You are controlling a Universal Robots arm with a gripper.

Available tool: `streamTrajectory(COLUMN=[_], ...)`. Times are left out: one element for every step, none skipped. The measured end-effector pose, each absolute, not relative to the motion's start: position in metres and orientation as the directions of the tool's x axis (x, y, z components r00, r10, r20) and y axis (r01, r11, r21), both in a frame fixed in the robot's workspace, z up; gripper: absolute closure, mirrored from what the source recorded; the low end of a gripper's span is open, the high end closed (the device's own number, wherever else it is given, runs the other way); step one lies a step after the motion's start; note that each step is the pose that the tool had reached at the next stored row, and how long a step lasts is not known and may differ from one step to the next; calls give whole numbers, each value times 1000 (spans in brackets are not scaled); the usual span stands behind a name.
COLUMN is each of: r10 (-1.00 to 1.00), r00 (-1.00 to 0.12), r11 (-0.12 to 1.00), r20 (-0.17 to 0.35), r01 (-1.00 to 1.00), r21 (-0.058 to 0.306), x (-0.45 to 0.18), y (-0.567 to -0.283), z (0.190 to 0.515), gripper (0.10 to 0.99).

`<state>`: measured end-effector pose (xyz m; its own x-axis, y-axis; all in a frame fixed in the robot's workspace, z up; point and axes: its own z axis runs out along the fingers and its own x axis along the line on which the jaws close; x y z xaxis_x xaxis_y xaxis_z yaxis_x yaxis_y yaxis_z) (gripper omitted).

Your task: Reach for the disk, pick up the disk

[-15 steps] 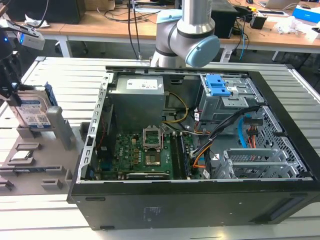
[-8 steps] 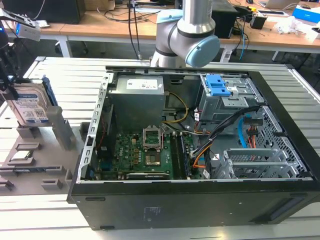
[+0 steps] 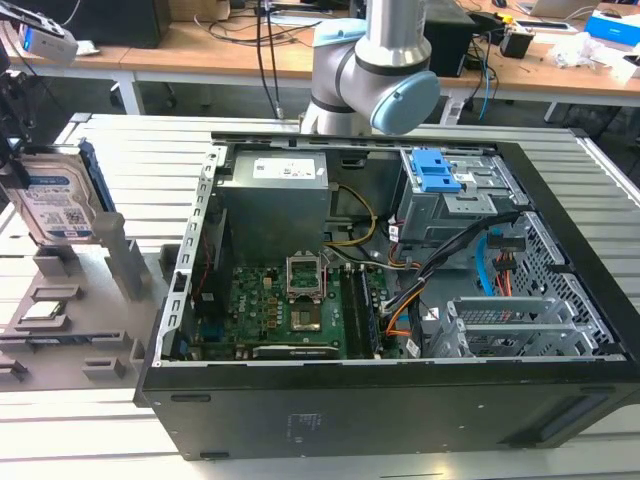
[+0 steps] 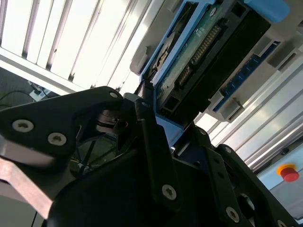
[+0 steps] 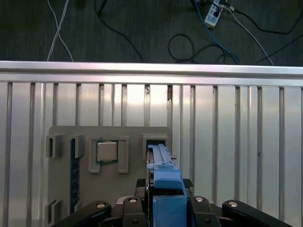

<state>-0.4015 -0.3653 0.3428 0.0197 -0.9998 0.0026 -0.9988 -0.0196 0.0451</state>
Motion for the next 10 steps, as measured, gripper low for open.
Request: streamTrajectory(r10=[-1000,-1000,-1000,-1000,-1000,-1000,-1000,-1000,-1000,-1000], r00=[20,20,20,20,20,20,20,20,20,20], r11=[-20,-20,-20,-20,-20,-20,-20,-20,-20,-20], r20=[3,3,3,3,3,3,3,3,3,3], r01=[-999,-999,-999,-999,-999,-999,-999,-999,-999,-999], r21=[45,45,45,45,45,45,45,45,45,45], x=[-402,-402,-402,-402,-402,-402,-402,-402,-401,-401], y=[-365,-365,-365,-365,-365,-365,-365,-365,-365,-365], z=[344,345,346,347,349,350,351,352,354,356], gripper=[718,718,718,718,718,718,718,718,718,718])
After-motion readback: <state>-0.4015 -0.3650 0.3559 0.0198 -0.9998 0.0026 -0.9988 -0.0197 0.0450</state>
